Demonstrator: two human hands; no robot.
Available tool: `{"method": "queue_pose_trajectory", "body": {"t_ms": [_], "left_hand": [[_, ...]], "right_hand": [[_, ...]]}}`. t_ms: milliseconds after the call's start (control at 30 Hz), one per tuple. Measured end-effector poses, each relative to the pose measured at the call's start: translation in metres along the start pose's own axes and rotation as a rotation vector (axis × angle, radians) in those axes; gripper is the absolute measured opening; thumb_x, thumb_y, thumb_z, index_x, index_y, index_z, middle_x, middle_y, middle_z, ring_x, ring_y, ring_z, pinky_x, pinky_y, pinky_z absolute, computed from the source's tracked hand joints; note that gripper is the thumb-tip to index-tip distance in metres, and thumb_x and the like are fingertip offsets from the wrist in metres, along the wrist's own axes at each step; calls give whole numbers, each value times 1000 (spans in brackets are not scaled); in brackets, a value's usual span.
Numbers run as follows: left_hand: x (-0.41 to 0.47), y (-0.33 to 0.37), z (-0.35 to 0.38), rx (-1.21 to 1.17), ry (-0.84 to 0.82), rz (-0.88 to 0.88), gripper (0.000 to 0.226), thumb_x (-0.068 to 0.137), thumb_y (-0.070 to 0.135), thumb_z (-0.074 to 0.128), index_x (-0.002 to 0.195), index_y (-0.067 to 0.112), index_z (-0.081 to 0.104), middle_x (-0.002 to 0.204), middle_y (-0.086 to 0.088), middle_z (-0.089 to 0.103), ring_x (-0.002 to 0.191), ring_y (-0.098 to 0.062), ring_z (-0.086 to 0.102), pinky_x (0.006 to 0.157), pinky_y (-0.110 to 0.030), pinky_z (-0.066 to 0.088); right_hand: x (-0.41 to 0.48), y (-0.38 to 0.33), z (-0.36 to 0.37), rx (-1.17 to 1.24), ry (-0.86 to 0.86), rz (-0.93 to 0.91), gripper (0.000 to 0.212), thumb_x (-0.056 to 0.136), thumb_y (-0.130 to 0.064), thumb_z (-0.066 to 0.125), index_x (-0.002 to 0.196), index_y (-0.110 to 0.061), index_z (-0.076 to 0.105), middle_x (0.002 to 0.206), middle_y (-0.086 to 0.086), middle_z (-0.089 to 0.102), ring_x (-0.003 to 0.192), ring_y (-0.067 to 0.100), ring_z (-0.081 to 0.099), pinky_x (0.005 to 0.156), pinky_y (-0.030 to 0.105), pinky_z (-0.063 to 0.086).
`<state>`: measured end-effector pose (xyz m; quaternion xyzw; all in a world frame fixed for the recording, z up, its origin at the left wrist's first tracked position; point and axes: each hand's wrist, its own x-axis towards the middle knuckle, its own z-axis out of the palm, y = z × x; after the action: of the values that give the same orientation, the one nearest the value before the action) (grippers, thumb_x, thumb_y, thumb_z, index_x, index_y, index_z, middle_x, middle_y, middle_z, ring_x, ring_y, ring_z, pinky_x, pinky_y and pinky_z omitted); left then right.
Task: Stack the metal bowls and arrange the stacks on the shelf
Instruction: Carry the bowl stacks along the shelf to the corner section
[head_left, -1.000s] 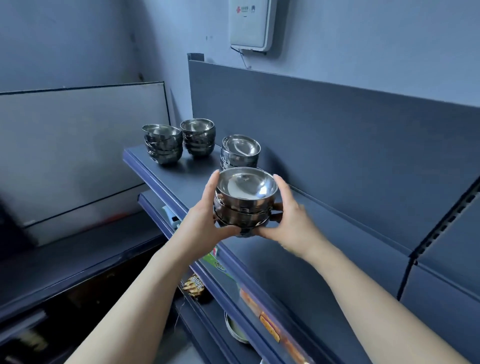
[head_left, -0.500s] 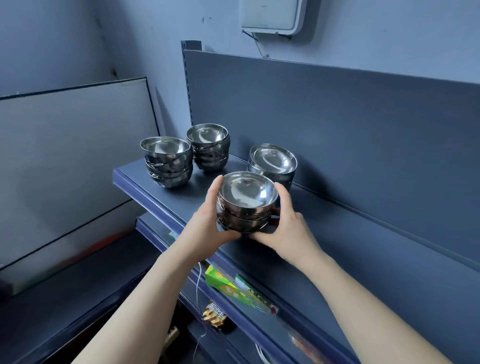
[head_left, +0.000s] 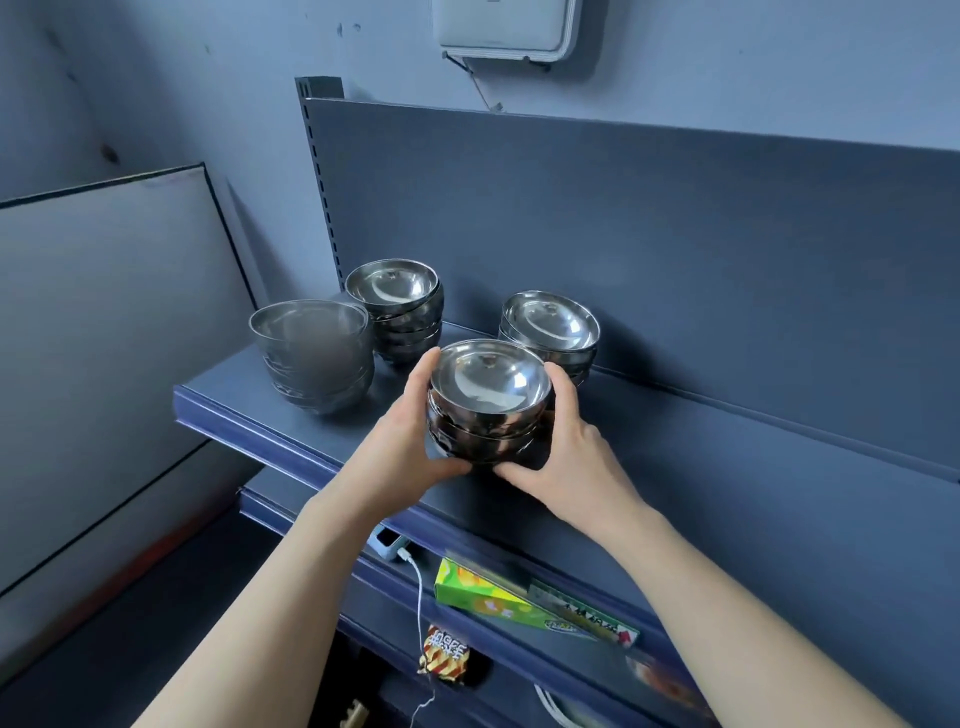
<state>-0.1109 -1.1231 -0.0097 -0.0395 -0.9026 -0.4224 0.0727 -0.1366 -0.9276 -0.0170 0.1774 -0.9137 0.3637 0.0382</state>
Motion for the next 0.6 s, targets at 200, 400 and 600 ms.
{"method": "queue_pose_trajectory", "body": {"t_ms": [200, 400, 600], "left_hand": [[7, -1, -8, 41, -30, -2, 119, 70, 15, 83, 150, 33, -2, 143, 8, 42, 120, -9, 50, 91, -16, 35], [2, 9, -17, 232, -15, 13, 113, 70, 33, 82, 152, 26, 4, 150, -4, 32, 136, -18, 33, 106, -21, 27], [-4, 66, -16, 519, 204, 243, 70, 80, 41, 70, 138, 9, 46, 139, -10, 49, 125, -30, 47, 105, -38, 35]], "right_hand": [[1, -11, 7, -53, 29, 34, 107, 73, -39, 79, 150, -27, 6, 134, 5, 58, 117, 29, 57, 88, 36, 50], [-5, -19, -10, -186, -20, 30, 105, 78, -48, 74, 152, -30, 2, 143, 5, 50, 123, 29, 52, 93, 36, 46], [-25, -20, -58, -435, 28, -32, 63, 90, -46, 61, 141, -14, 43, 143, 3, 47, 132, 21, 41, 104, 25, 28]]}}
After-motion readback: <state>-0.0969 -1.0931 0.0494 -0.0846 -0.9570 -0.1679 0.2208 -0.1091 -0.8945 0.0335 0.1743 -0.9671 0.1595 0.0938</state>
